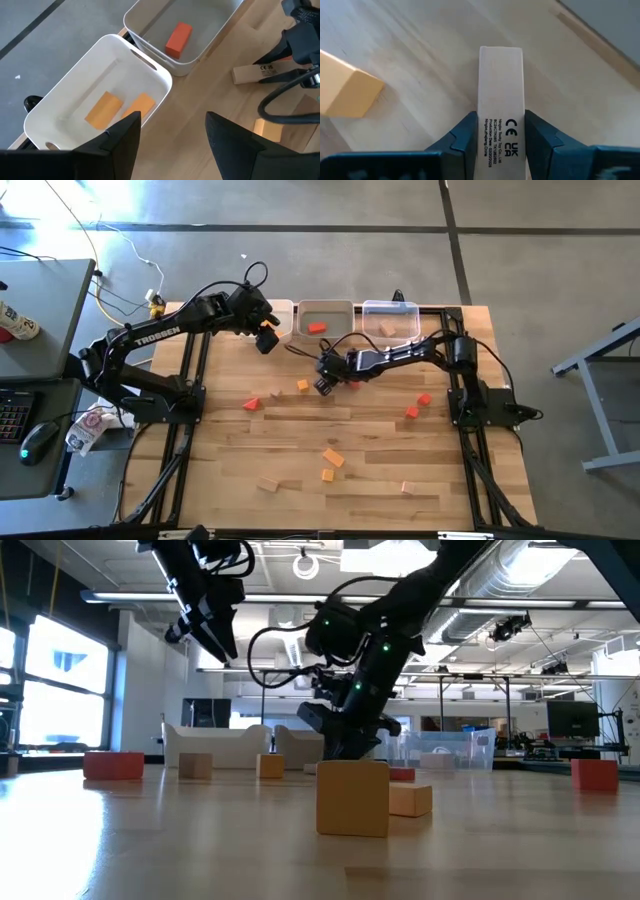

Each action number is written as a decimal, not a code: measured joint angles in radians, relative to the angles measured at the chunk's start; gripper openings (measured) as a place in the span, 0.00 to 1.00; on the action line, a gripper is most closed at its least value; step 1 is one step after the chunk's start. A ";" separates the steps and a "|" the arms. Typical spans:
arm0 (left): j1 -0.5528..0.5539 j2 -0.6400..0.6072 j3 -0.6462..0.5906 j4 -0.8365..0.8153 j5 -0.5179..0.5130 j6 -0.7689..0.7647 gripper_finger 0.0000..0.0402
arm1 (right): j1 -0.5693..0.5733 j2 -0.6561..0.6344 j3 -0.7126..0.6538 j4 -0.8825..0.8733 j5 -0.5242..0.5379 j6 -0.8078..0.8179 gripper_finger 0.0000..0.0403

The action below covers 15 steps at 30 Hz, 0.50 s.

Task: Sort & place blocks by color
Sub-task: Put the brown block into the transparent bin

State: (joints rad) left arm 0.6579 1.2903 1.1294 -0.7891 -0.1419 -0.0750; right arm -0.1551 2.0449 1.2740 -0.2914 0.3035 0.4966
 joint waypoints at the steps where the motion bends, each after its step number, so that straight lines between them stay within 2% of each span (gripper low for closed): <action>1: 0.000 0.000 0.000 0.000 0.000 0.000 0.52 | 0.002 0.000 0.011 -0.017 0.001 -0.008 0.25; 11: 0.000 0.000 0.000 0.000 0.001 0.000 0.52 | 0.004 -0.006 0.066 -0.121 0.035 -0.085 0.25; 15: 0.000 0.000 0.000 0.000 0.002 0.000 0.52 | 0.005 -0.028 0.066 -0.187 0.085 -0.098 0.25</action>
State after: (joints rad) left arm 0.6579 1.2903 1.1294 -0.7891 -0.1398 -0.0750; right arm -0.1505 2.0172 1.3399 -0.4785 0.3886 0.3990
